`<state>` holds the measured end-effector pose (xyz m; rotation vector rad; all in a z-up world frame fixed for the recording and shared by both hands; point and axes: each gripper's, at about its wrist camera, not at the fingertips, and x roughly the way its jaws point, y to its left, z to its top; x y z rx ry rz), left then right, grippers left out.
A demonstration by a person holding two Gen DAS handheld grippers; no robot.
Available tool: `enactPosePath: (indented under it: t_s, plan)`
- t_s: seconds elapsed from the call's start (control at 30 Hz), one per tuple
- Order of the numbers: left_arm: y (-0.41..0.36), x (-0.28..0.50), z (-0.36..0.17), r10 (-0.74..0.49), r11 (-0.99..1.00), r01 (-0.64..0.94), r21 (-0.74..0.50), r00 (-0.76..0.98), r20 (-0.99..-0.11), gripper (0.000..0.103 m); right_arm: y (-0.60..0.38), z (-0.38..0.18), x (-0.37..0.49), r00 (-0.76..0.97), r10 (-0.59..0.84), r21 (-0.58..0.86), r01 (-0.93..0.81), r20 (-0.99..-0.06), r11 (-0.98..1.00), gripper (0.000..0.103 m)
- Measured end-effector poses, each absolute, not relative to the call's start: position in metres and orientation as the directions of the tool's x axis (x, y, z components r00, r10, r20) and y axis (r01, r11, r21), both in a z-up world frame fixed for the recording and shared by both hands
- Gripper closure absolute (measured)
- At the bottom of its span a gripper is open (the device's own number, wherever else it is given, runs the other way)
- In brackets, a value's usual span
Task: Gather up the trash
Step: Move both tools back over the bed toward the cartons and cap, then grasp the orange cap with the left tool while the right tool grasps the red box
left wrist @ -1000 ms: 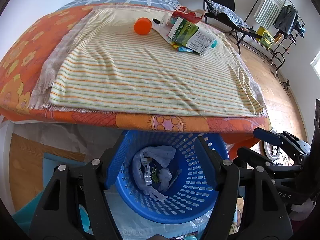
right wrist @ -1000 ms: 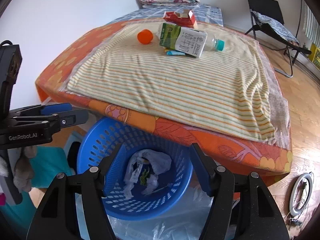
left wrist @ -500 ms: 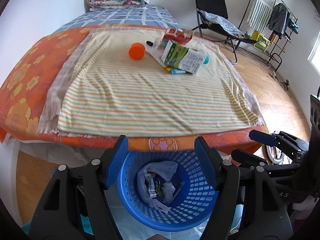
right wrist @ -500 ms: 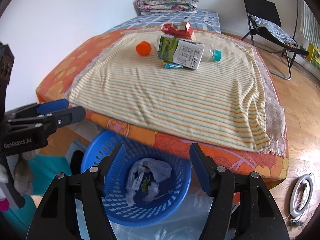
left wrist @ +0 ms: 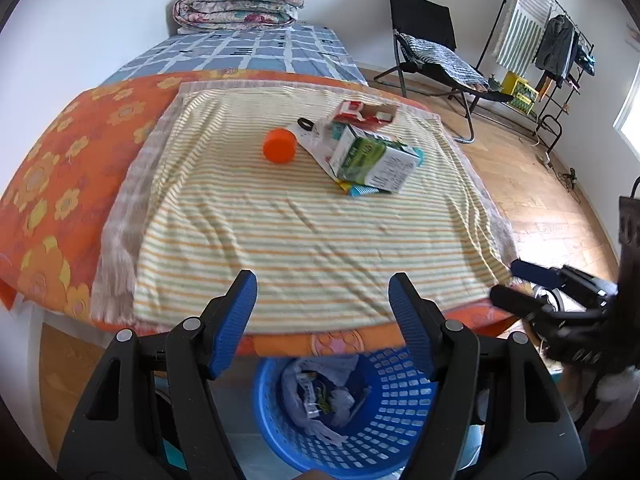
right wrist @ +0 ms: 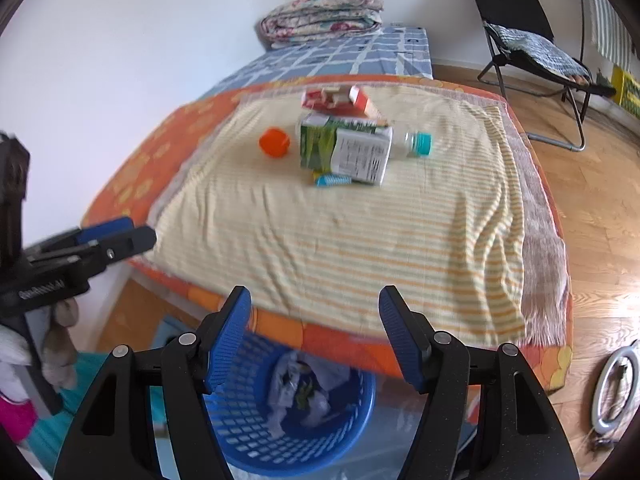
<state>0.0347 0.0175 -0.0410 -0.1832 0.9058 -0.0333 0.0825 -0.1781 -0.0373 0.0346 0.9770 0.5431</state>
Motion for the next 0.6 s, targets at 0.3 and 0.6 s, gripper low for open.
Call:
enactPosePath:
  t_s: [0.3,0.6]
  plan:
    - [0.042,0.095,-0.045,-0.121,0.977,-0.071,-0.2,0.59,-0.798,0.033,-0.2,-0.014,0.152,0.468,0.473,0.312,-0.381,-0.747,0.87,0.037]
    - [0.088,0.161,-0.067,-0.105,0.944,-0.199,-0.262,0.573,-0.813,0.033,-0.237,-0.036,0.231,0.465,0.487,0.46,-0.179,-0.74,0.87,0.037]
